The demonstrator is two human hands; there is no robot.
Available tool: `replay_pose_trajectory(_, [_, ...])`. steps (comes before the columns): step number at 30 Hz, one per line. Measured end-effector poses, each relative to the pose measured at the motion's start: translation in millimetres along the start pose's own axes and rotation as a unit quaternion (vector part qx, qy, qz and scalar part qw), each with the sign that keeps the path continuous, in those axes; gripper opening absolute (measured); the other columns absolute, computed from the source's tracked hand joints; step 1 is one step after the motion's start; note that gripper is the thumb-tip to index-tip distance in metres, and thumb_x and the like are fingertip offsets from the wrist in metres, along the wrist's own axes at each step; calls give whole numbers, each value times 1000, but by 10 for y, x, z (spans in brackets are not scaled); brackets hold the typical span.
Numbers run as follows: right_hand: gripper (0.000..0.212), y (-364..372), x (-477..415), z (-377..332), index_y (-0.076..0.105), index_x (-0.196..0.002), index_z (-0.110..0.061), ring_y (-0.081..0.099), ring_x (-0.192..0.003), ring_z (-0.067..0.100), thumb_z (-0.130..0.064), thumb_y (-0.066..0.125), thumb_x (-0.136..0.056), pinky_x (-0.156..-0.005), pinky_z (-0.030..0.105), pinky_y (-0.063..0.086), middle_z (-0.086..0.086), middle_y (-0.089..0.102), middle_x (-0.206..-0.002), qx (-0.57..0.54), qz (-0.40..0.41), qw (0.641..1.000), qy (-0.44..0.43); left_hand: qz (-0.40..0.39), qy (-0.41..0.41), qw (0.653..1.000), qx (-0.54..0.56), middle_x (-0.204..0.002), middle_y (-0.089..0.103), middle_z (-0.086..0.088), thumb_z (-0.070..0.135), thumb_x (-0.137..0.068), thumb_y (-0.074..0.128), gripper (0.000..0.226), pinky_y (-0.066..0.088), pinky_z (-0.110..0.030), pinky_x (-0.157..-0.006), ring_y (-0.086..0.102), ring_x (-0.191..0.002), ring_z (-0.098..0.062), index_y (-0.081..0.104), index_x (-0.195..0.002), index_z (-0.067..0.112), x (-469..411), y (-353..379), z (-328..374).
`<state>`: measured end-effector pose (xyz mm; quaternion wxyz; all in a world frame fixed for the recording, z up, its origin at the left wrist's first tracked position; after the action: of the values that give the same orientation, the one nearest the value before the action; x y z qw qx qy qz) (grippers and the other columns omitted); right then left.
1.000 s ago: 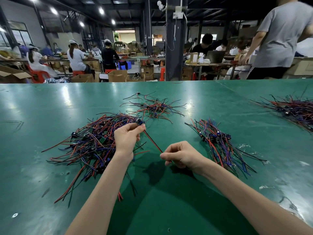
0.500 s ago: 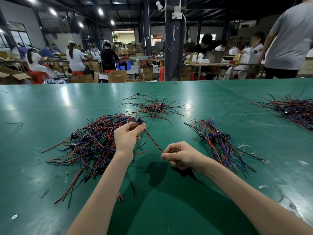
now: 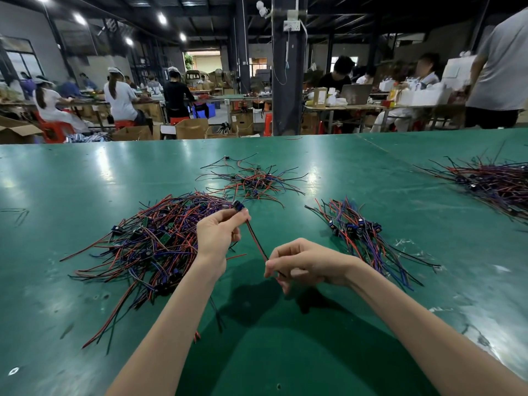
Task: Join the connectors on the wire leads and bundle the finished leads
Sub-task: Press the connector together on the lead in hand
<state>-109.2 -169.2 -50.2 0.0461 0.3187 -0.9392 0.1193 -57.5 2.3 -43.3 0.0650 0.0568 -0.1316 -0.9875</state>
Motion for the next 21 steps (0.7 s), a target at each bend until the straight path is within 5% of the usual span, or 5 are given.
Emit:
replay_pose_trajectory(5, [50,-60,-15,-48,71,-83,-16,20,-31,7,-64,57,-79,-33,14,16,13,71,-71,18,85,996,-2,-90,-85,992,30,-64,68,-5,3,-79,71,6,38,-14,-39,42,-41,-4,65,-77,5,108,140,-50])
replay_pose_trajectory(11, [21,-40,-60,5,67,-75,-11,27,-33,6,-28,65,-87,-33,15,17,6,67,-63,-10,221,974,-56,-118,-93,985,-87,-66,67,7,17,-79,75,8,42,-18,-52,54,-58,-5,67,-78,17,224,253,-199])
replay_pose_trajectory(16, [23,-103,-99,12,61,-68,-7,24,-27,3,-12,62,-90,-29,13,15,10,59,-59,-75,246,965,-51,-117,-109,982,-97,-70,60,11,26,-82,72,15,42,-15,-52,47,-62,-2,71,-93,16,232,237,-204])
replay_pose_trajectory(19, [20,-270,-74,-26,62,-71,-6,35,-28,0,-7,61,-91,-31,11,25,11,59,-61,-42,321,943,-81,-148,-129,976,-96,-88,63,7,31,-87,65,25,43,-16,-54,48,-65,-5,71,-103,12,276,271,-188])
replay_pose_trajectory(21, [16,-466,-16,-51,64,-75,-9,45,-41,-2,-11,62,-91,-44,11,35,6,63,-65,32,400,911,-95,-162,-144,971,-104,-94,64,7,33,-91,60,24,44,-18,-56,49,-68,-7,71,-102,14,302,294,-183])
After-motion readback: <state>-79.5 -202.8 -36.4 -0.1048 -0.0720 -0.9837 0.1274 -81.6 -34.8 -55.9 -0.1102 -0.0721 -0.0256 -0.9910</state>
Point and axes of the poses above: each hand's wrist, its own x-axis away from the middle knuckle, its own y-axis out of the palm, z = x × y, the point moved 2 cm from there along -x, towards the middle knuckle
